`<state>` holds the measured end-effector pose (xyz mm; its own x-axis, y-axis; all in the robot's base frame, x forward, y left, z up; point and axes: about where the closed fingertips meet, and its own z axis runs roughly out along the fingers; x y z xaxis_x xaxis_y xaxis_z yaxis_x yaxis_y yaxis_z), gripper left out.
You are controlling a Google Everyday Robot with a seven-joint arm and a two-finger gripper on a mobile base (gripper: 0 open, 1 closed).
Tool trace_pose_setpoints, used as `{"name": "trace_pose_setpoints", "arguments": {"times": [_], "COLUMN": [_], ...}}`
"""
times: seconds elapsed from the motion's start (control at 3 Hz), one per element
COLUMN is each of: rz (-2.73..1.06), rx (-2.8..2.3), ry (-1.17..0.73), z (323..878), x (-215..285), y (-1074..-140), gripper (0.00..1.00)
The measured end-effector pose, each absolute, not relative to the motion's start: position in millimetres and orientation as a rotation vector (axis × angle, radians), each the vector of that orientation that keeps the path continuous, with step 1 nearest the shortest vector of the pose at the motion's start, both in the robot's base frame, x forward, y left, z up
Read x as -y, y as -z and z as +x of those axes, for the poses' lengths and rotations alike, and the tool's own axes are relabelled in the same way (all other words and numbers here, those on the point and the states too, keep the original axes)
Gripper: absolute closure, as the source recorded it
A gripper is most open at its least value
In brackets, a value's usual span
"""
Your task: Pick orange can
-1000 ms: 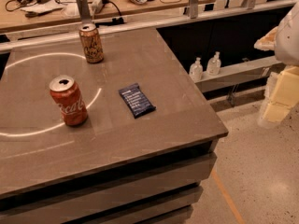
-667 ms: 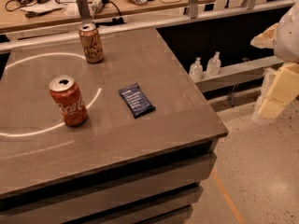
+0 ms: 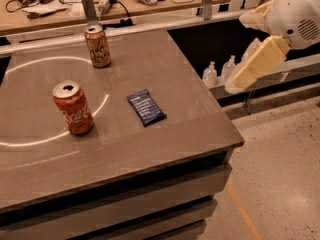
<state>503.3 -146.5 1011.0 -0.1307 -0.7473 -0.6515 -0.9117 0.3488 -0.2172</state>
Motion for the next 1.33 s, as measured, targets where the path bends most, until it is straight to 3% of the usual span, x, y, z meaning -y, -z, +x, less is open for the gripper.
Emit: {"name": "trace_pose_setpoints", "arguments": {"times": [0.67,1.33], "rz": [-1.282,-1.211], "rx": [-1.782,-1.818], "ry": [-0.531,-0.512], "z": [600,603], "x": [73,73], "y": [-1025,-1010], "gripper": [0.0,0.0]}}
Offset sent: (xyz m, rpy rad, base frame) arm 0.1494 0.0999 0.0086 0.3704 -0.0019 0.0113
